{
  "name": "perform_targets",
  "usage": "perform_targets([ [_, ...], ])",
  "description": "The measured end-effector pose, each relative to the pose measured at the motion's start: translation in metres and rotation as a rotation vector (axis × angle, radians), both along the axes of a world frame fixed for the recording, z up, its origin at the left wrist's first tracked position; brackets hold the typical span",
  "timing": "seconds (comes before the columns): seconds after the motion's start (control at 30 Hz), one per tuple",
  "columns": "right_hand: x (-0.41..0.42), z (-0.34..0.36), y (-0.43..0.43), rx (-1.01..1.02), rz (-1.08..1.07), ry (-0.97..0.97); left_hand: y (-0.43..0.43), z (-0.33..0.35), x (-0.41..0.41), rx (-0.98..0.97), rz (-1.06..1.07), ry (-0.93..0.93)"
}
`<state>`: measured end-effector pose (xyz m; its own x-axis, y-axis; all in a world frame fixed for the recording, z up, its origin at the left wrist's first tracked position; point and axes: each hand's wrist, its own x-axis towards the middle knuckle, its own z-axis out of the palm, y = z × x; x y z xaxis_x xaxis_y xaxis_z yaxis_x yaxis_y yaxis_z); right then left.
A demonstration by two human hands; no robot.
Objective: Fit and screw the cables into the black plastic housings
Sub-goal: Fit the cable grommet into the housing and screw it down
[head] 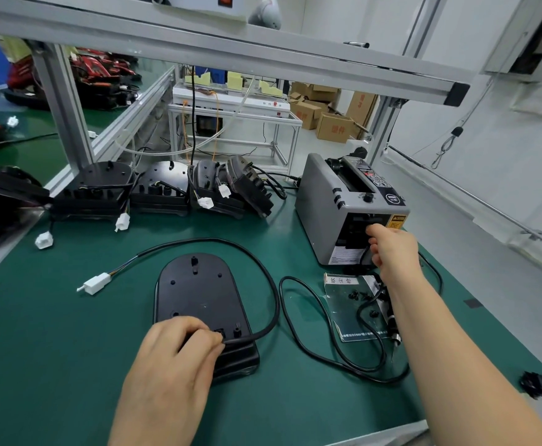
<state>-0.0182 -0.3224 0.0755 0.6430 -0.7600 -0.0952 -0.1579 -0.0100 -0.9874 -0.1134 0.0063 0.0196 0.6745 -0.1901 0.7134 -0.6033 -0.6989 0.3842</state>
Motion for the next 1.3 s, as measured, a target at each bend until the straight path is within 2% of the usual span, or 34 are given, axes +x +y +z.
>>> perform_targets([
  [0.17, -0.002, 0.0, 0.001, 0.016, 0.011, -0.005, 0.001, 0.0, 0.0, 0.01, 0.001, 0.009],
  [0.3, -0.012, 0.001, 0.002, 0.005, 0.13, -0.001, 0.003, 0.002, 0.0, 0.023, -0.023, 0.031],
  [0.43, -0.027, 0.006, 0.023, -0.05, 0.435, -0.003, 0.011, 0.008, 0.002, -0.027, -0.087, 0.145],
  [0.53, -0.033, 0.013, 0.055, -0.164, 0.673, 0.055, 0.018, 0.012, 0.005, -0.186, -0.09, 0.274],
  [0.67, -0.035, 0.02, 0.108, -0.292, 0.962, 0.127, 0.029, 0.009, 0.02, -0.398, 0.122, 0.366],
  [0.8, -0.028, 0.023, 0.154, -0.447, 1.171, 0.159, 0.04, 0.007, 0.035, -0.357, 0.244, 0.531],
  [0.93, -0.017, 0.028, 0.187, -0.542, 1.322, 0.153, 0.041, 0.001, 0.035, -0.353, 0.169, 0.676],
  [1.13, -0.004, 0.023, 0.213, -0.691, 1.46, 0.262, 0.047, -0.003, 0.034, -0.361, 0.077, 0.688],
  [1.3, 0.002, 0.019, 0.215, -0.724, 1.459, 0.291, 0.048, -0.004, 0.033, -0.376, 0.069, 0.688],
])
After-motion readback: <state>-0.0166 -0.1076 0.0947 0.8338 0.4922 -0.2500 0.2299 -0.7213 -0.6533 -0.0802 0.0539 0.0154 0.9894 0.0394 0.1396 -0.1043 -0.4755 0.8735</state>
